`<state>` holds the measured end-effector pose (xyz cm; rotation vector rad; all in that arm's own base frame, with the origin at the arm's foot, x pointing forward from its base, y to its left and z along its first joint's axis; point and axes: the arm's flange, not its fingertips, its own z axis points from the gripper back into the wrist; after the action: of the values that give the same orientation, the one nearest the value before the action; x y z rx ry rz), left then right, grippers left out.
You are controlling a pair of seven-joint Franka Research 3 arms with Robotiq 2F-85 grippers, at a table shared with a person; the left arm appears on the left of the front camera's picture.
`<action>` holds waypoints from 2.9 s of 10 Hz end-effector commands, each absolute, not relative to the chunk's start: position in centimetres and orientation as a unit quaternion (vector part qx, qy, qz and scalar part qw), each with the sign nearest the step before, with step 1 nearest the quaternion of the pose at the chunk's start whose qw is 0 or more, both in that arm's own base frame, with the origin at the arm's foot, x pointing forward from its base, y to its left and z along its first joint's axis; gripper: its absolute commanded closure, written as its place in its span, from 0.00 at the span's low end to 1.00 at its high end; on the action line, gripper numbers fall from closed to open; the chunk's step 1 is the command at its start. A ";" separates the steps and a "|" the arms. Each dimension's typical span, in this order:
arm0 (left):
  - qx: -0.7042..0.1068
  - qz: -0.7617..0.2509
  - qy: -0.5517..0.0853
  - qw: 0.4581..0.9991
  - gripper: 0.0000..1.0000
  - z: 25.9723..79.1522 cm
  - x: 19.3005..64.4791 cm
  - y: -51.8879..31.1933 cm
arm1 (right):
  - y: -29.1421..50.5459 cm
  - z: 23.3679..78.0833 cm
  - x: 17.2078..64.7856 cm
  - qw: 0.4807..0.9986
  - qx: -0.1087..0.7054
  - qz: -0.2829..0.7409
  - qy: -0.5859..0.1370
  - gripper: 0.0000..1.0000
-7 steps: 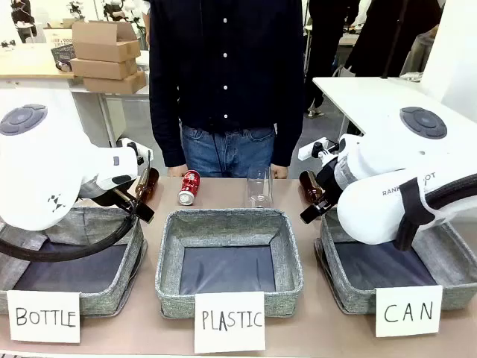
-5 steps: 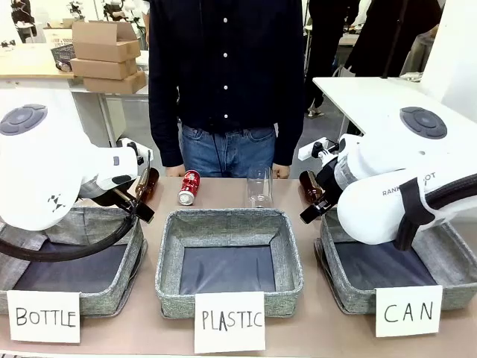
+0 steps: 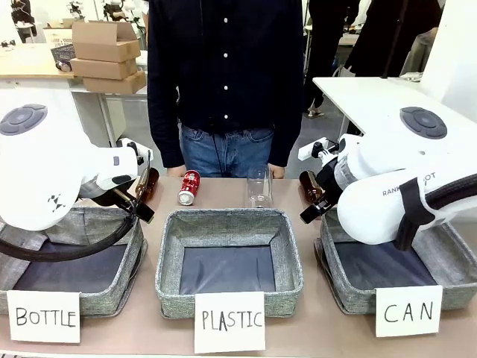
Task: Sort the can waste into the basket.
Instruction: Pick up the can waste from the table and place it in the right Fabric basket.
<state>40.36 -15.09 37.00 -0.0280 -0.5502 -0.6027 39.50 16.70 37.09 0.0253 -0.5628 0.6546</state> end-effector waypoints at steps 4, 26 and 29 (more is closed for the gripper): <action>-0.014 -0.293 -0.268 0.918 0.00 37.0 40.4 -15.1 | 16.7 37.1 39.5 0.908 0.012 0.317 -0.273 0.00; -0.586 -0.054 -0.097 0.803 0.00 48.0 36.8 3.8 | -0.8 48.8 37.8 0.695 0.709 0.105 -0.065 0.00; -0.586 -0.054 -0.097 0.803 0.00 48.0 36.8 3.8 | -0.8 48.8 37.8 0.695 0.709 0.105 -0.065 0.00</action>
<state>36.68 3.57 48.08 -1.2555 -0.2062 -0.0817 37.64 -0.34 48.76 1.5691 -0.1292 0.2188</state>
